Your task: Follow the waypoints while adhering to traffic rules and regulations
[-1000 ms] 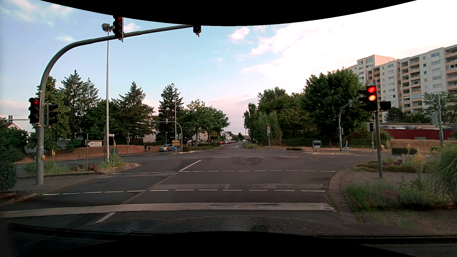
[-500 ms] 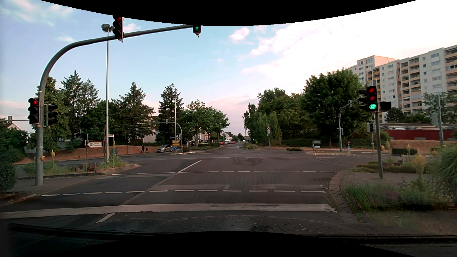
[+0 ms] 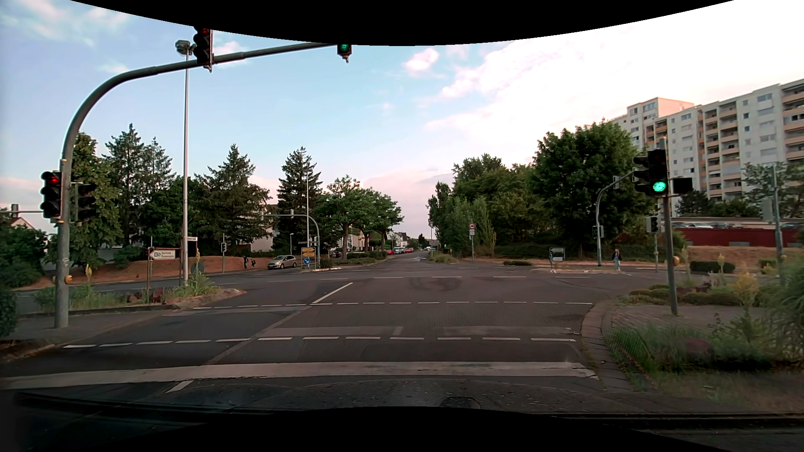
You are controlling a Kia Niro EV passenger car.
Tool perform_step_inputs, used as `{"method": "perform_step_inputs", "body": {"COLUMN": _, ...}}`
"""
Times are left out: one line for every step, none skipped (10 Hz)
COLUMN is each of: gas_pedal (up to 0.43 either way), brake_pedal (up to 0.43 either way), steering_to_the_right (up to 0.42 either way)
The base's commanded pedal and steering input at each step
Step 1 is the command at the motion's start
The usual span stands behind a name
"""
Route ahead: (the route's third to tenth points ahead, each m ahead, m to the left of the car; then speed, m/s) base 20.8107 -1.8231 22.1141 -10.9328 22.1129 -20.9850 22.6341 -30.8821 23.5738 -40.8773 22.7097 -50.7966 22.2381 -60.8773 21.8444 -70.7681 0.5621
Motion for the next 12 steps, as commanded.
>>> {"method": "perform_step_inputs", "body": {"gas_pedal": 0.118, "brake_pedal": 0.0, "steering_to_the_right": 0.044}}
{"method": "perform_step_inputs", "body": {"gas_pedal": 0.13, "brake_pedal": 0.0, "steering_to_the_right": 0.044}}
{"method": "perform_step_inputs", "body": {"gas_pedal": 0.138, "brake_pedal": 0.0, "steering_to_the_right": 0.044}}
{"method": "perform_step_inputs", "body": {"gas_pedal": 0.138, "brake_pedal": 0.0, "steering_to_the_right": 0.044}}
{"method": "perform_step_inputs", "body": {"gas_pedal": 0.15, "brake_pedal": 0.0, "steering_to_the_right": 0.043}}
{"method": "perform_step_inputs", "body": {"gas_pedal": 0.157, "brake_pedal": 0.0, "steering_to_the_right": 0.042}}
{"method": "perform_step_inputs", "body": {"gas_pedal": 0.157, "brake_pedal": 0.0, "steering_to_the_right": 0.04}}
{"method": "perform_step_inputs", "body": {"gas_pedal": 0.157, "brake_pedal": 0.0, "steering_to_the_right": 0.035}}
{"method": "perform_step_inputs", "body": {"gas_pedal": 0.157, "brake_pedal": 0.0, "steering_to_the_right": 0.03}}
{"method": "perform_step_inputs", "body": {"gas_pedal": 0.157, "brake_pedal": 0.0, "steering_to_the_right": 0.028}}
{"method": "perform_step_inputs", "body": {"gas_pedal": 0.157, "brake_pedal": 0.0, "steering_to_the_right": 0.021}}
{"method": "perform_step_inputs", "body": {"gas_pedal": 0.157, "brake_pedal": 0.0, "steering_to_the_right": 0.016}}
